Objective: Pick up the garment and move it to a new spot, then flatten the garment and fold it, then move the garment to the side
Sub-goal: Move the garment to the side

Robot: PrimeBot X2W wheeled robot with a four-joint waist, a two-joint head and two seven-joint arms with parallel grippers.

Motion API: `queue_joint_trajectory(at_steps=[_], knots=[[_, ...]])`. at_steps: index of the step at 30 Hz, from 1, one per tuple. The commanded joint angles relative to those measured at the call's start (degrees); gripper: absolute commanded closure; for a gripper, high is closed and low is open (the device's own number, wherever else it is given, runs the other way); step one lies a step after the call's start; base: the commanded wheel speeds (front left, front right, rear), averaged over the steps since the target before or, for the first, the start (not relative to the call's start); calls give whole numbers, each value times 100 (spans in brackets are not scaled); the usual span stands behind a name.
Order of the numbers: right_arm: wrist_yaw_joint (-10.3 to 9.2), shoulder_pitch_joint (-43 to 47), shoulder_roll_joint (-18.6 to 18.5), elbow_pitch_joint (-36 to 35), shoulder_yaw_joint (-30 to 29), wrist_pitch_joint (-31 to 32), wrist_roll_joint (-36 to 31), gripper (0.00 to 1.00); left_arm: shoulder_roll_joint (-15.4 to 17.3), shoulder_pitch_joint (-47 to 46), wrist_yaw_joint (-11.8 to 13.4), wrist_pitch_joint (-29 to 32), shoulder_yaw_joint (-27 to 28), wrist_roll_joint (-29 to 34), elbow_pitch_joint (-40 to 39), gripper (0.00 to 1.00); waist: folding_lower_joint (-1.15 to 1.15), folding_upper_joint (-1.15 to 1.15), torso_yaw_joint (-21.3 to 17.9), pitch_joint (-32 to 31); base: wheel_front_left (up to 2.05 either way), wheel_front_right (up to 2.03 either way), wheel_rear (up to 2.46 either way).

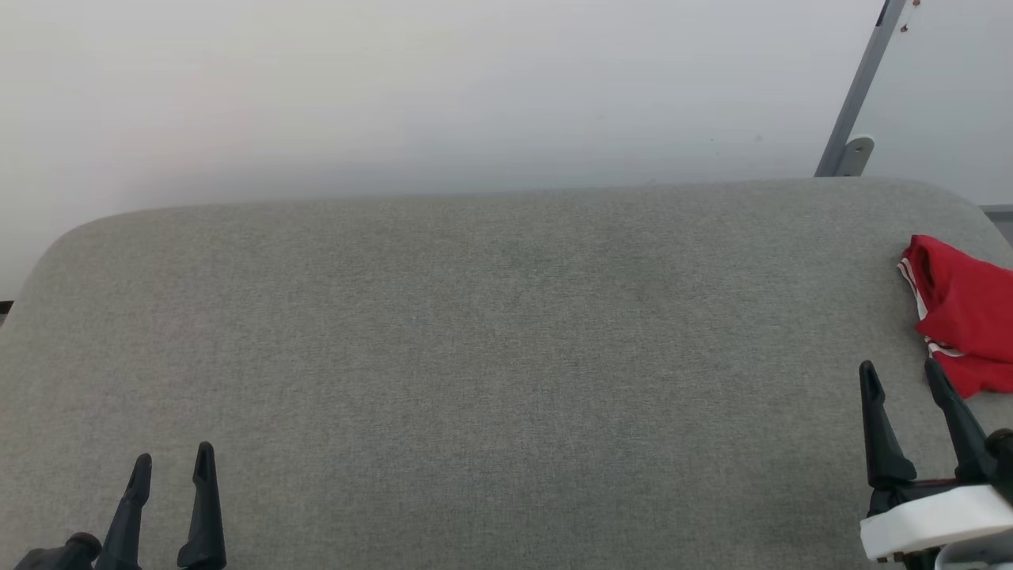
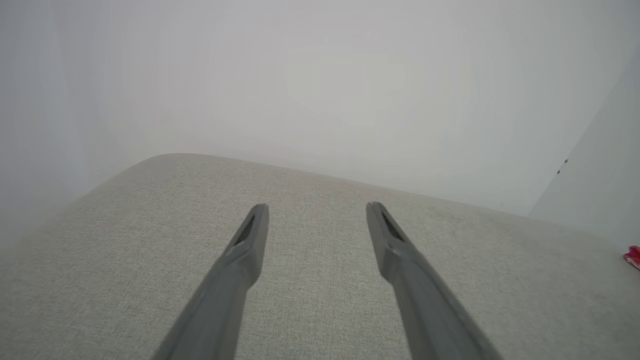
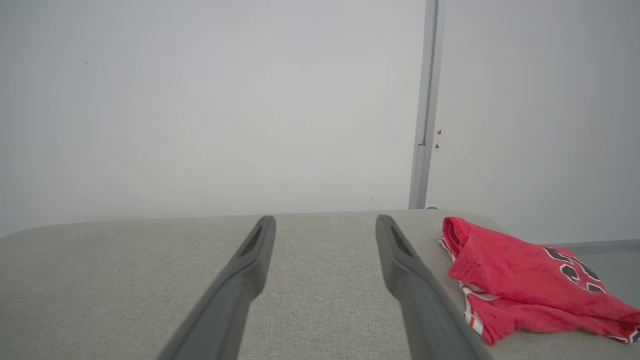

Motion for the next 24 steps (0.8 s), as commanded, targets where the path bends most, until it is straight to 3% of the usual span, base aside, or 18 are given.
queue_joint_trajectory(at_steps=[1,24], knots=[[-4,64,35,-30,-12,-14,-20,0,-2,43,-20,-27,17,-27,5,0,0,0,-7,-1,0,0,0],[-4,167,67,29,103,-129,39,0,-115,68,-20,-27,50,144,8,0,0,0,27,-35,0,0,0]])
